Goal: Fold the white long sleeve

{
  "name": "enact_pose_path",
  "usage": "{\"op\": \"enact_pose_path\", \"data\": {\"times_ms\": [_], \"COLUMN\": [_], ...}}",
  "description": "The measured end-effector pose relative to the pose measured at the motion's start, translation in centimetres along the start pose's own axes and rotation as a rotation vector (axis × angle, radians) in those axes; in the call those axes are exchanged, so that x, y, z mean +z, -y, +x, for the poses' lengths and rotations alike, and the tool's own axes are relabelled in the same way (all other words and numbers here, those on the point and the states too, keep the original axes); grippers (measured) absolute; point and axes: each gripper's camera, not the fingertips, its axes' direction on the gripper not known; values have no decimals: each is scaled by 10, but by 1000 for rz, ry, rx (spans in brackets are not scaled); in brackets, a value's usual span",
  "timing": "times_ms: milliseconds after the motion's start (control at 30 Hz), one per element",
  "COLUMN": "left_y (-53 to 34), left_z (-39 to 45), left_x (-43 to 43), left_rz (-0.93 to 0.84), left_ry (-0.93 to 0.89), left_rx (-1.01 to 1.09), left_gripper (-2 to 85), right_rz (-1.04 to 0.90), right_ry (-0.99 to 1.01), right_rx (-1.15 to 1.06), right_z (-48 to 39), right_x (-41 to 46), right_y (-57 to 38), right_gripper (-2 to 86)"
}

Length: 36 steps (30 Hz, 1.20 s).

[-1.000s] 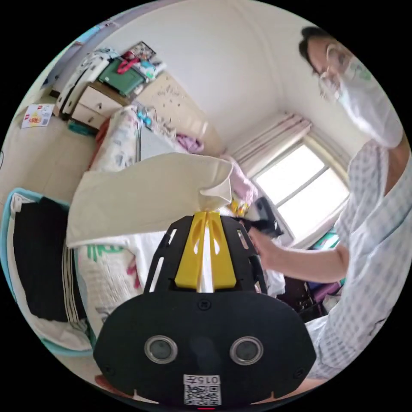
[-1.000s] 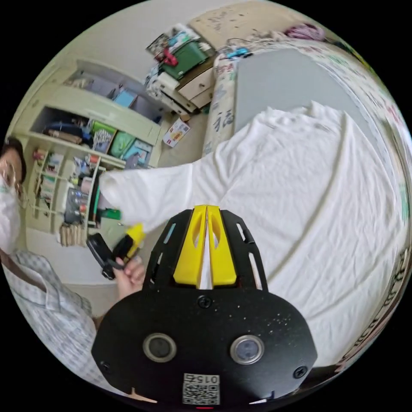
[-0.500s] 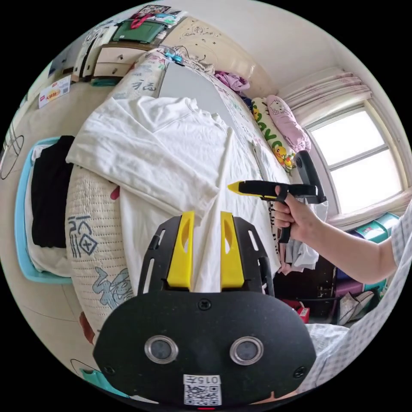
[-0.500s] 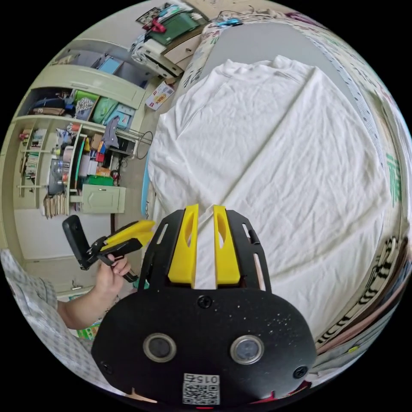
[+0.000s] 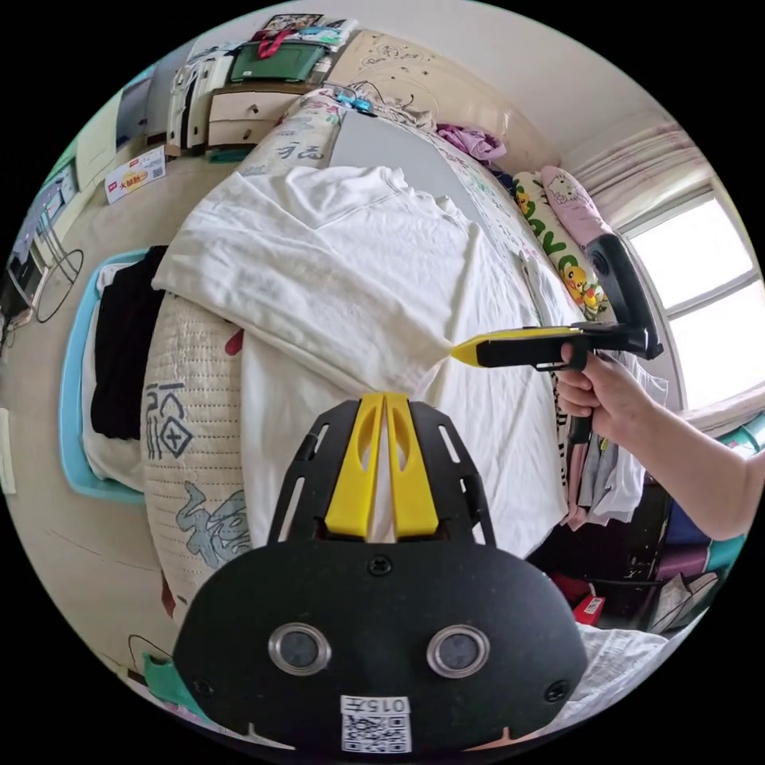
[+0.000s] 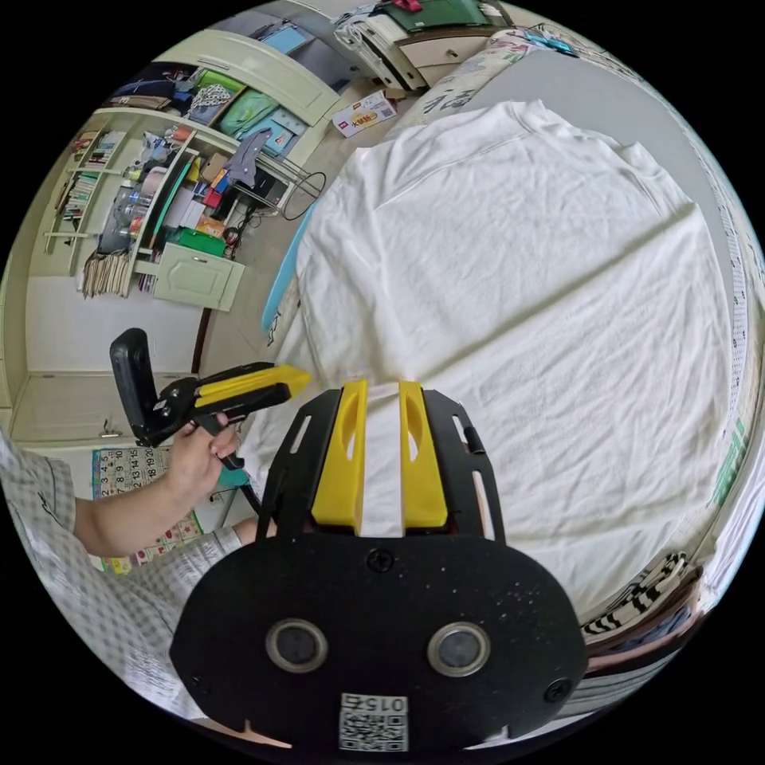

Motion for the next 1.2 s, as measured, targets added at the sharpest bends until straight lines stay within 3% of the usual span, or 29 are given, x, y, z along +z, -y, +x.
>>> {"op": "enact_pose_path", "data": {"times_ms": [200, 500, 733, 1067, 1200], "left_y": [4, -3, -5, -23, -31], "left_z": [29, 46, 52, 36, 26], "left_x": [29, 46, 60, 41, 50], "left_rz": [-60, -79, -108, -9, -46], "left_ry": [-18, 61, 105, 68, 73], "left_rx": [67, 123, 136, -1, -36], "left_gripper": [64, 20, 70, -1, -7], "right_rz": [2, -12, -33, -6, -13], "right_ry": [-29, -49, -64, -80, -80], "right_rx": [-9, -77, -81, -121, -150], "right_z": [-8, -29, -48, -81, -97], "right_x": [-7, -15, -16, -28, -28], "right_y": [-18, -41, -64, -91, -99], "right_gripper": [75, 77, 77, 66, 40]}}
